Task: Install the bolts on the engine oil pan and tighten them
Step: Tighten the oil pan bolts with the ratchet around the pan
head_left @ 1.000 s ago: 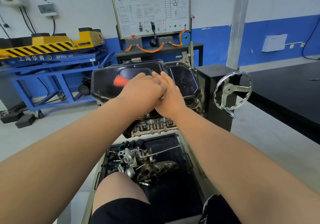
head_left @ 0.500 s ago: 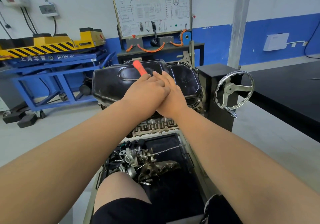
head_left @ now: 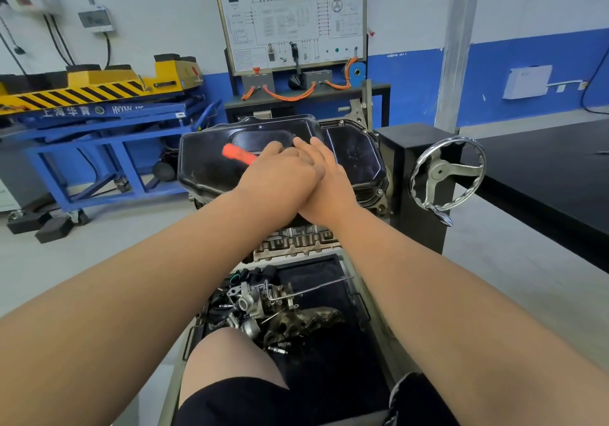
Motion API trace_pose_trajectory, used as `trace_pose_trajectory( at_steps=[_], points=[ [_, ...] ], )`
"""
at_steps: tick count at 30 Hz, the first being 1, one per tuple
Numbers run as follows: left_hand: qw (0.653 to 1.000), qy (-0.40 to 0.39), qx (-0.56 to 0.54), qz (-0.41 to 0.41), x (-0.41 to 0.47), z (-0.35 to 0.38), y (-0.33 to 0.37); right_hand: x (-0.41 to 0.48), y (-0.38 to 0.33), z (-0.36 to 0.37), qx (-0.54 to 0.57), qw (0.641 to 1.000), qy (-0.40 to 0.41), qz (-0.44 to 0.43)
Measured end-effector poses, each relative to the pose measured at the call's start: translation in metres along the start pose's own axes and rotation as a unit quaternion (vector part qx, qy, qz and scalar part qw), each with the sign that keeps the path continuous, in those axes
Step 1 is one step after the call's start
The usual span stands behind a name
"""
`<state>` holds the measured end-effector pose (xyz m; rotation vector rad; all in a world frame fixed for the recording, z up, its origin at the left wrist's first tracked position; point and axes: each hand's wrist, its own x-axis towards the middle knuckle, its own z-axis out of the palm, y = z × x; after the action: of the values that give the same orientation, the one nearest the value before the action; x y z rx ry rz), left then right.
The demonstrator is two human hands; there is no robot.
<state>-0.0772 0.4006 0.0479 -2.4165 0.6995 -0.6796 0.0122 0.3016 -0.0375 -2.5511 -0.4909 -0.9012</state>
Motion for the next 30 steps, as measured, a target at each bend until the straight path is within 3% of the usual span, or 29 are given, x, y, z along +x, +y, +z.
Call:
trace_pose_trajectory(
  at_steps=[4,8,10,17,20,23,27,30],
  points=[
    [1.0,-0.023,0.0,-0.005,0.004,0.001,0.002,-0.003,0.002,-0.008,0.041,0.999,-0.01,-0.009],
    [0.986,-0.065,-0.108,-0.113,0.006,0.003,0.002,-0.005,0.0,-0.012,0.048,0.998,-0.012,-0.037],
    [0.984,-0.057,-0.11,-0.126,0.006,0.004,0.004,-0.005,-0.001,-0.009,0.061,0.998,-0.003,-0.027],
    [0.998,0.01,0.02,0.066,0.005,0.0,-0.006,0.001,0.004,-0.002,0.043,0.999,-0.002,0.004],
    [0.995,0.024,0.02,0.093,0.004,0.006,-0.004,0.001,0.008,-0.002,0.039,0.999,-0.02,0.002],
    [0.999,0.015,-0.013,0.035,0.006,0.007,-0.007,-0.001,0.004,-0.002,0.094,0.995,0.004,0.01],
    [0.986,-0.005,-0.153,-0.067,0.005,0.004,-0.005,-0.006,0.0,-0.003,0.133,0.99,0.037,-0.006],
    [0.991,0.014,-0.125,-0.041,0.007,0.008,0.001,-0.005,0.001,-0.002,0.129,0.991,0.036,0.008]
  ],
)
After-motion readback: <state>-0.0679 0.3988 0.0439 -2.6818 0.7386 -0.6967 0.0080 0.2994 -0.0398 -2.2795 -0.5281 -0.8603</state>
